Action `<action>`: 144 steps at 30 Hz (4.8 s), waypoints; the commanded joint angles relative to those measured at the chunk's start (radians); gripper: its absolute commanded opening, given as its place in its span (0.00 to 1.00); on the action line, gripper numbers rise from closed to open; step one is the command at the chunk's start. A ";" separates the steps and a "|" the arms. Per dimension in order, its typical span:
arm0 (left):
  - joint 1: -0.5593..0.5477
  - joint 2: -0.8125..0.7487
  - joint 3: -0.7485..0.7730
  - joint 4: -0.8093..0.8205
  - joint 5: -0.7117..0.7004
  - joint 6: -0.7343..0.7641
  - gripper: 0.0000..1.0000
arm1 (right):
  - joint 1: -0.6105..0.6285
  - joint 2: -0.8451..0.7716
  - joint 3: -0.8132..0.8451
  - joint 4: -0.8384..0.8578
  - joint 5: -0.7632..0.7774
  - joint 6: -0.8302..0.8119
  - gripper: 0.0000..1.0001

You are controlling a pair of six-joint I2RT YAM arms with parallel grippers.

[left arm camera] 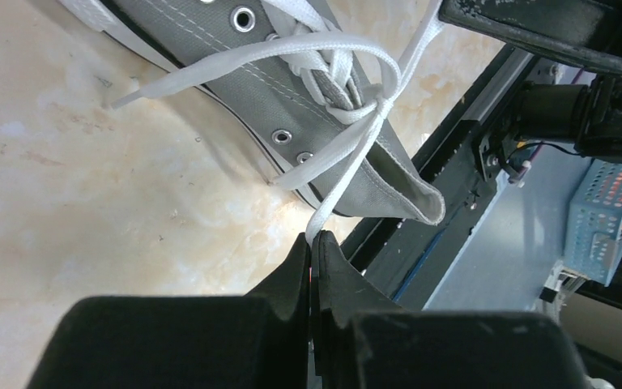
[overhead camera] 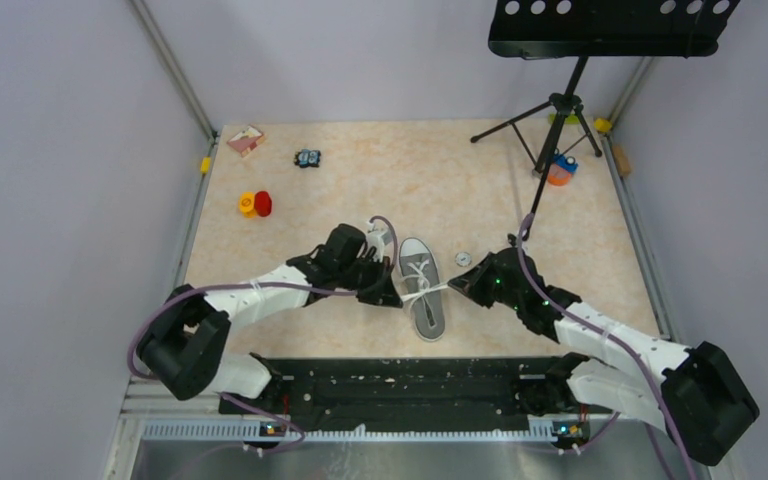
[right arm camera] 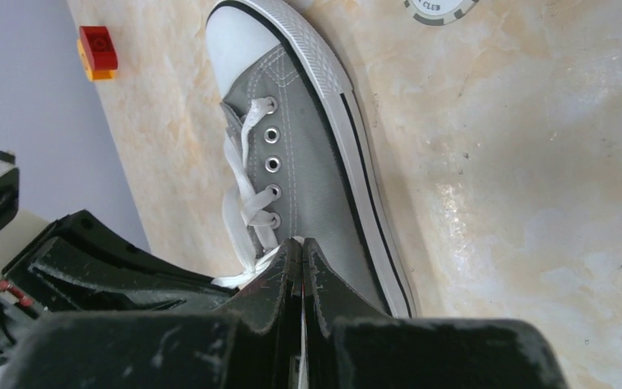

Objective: Tie the shoes
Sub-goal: Tie the shoelace on the shoe.

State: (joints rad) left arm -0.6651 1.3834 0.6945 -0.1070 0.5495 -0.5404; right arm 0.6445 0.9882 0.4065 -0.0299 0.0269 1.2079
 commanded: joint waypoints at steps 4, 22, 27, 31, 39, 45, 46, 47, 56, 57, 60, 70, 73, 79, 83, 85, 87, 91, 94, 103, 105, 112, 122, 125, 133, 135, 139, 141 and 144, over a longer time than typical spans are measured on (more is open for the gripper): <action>-0.046 -0.070 0.044 -0.049 -0.112 0.086 0.09 | -0.031 0.011 0.006 0.021 0.073 -0.028 0.00; -0.233 -0.225 -0.063 0.079 -0.386 0.280 0.58 | -0.031 0.024 0.003 0.065 0.053 -0.035 0.00; -0.241 -0.283 -0.138 0.218 -0.444 0.287 0.59 | -0.031 0.023 0.002 0.068 0.056 -0.030 0.00; -0.267 -0.242 -0.179 0.334 -0.530 0.309 0.61 | -0.031 0.030 0.004 0.074 0.054 -0.029 0.00; -0.272 -0.158 -0.204 0.461 -0.498 0.348 0.61 | -0.031 0.048 0.013 0.079 0.038 -0.034 0.00; -0.276 -0.094 -0.189 0.539 -0.475 0.359 0.62 | -0.031 0.047 0.016 0.073 0.037 -0.034 0.00; -0.278 -0.085 -0.179 0.536 -0.469 0.368 0.62 | -0.031 0.043 0.014 0.071 0.038 -0.033 0.00; -0.278 -0.076 -0.172 0.532 -0.468 0.371 0.60 | -0.031 0.039 0.014 0.069 0.041 -0.032 0.00; -0.278 -0.061 -0.157 0.541 -0.429 0.361 0.42 | -0.031 0.029 0.006 0.061 0.044 -0.024 0.00; -0.278 -0.062 -0.156 0.543 -0.426 0.354 0.47 | -0.031 0.029 0.006 0.061 0.043 -0.024 0.00; -0.278 -0.064 -0.161 0.562 -0.414 0.340 0.55 | -0.032 0.029 0.006 0.064 0.043 -0.024 0.00; -0.277 -0.056 0.060 0.278 -0.394 0.238 0.60 | -0.031 0.029 0.004 0.073 0.034 -0.029 0.00; -0.277 -0.074 0.141 0.127 -0.447 0.184 0.61 | -0.031 0.030 0.003 0.082 0.026 -0.027 0.00; -0.263 -0.135 0.153 0.013 -0.534 0.018 0.69 | -0.031 0.041 0.008 0.084 0.017 -0.037 0.00; -0.155 -0.156 0.087 0.016 -0.411 -0.184 0.55 | -0.031 0.054 0.011 0.104 0.010 -0.036 0.00; -0.111 -0.161 0.035 0.063 -0.344 -0.273 0.53 | -0.030 0.061 0.015 0.108 0.005 -0.037 0.00; -0.073 -0.158 0.001 0.097 -0.290 -0.342 0.53 | -0.032 0.069 0.015 0.119 -0.001 -0.039 0.00; -0.024 -0.114 -0.026 0.156 -0.202 -0.413 0.52 | -0.031 0.083 0.015 0.133 -0.014 -0.038 0.00; 0.002 -0.046 -0.036 0.256 -0.064 -0.457 0.52 | -0.031 0.083 0.023 0.126 -0.012 -0.041 0.00; 0.002 0.080 0.018 0.238 0.036 -0.426 0.41 | -0.031 0.079 0.030 0.095 0.003 -0.040 0.00; 0.001 0.085 0.025 0.206 0.033 -0.404 0.39 | -0.031 0.079 0.029 0.096 0.006 -0.036 0.00; 0.002 0.144 -0.012 0.347 0.145 -0.441 0.44 | -0.031 0.085 0.026 0.103 0.011 -0.024 0.00; 0.002 0.208 -0.007 0.448 0.176 -0.456 0.34 | -0.031 0.081 0.021 0.092 0.016 -0.017 0.00; 0.001 0.241 -0.008 0.480 0.197 -0.465 0.19 | -0.031 0.086 0.021 0.097 0.013 -0.016 0.00; 0.003 0.197 -0.020 0.425 0.147 -0.441 0.00 | -0.031 0.080 0.005 0.103 0.017 -0.008 0.00; 0.003 0.194 -0.024 0.425 0.141 -0.443 0.00 | -0.031 0.080 0.002 0.102 0.019 -0.005 0.00; 0.004 0.179 -0.022 0.378 0.129 -0.420 0.00 | -0.031 0.072 -0.005 0.096 0.027 0.001 0.00; 0.004 0.166 -0.024 0.353 0.114 -0.412 0.00 | -0.031 0.065 -0.012 0.099 0.031 0.005 0.00; 0.003 0.152 -0.027 0.344 0.103 -0.411 0.00 | -0.032 0.052 -0.018 0.092 0.037 0.007 0.00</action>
State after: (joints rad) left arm -0.6636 1.5848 0.6765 0.2581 0.6777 -0.9771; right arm 0.6250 1.0679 0.4011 0.0593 0.0307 1.2049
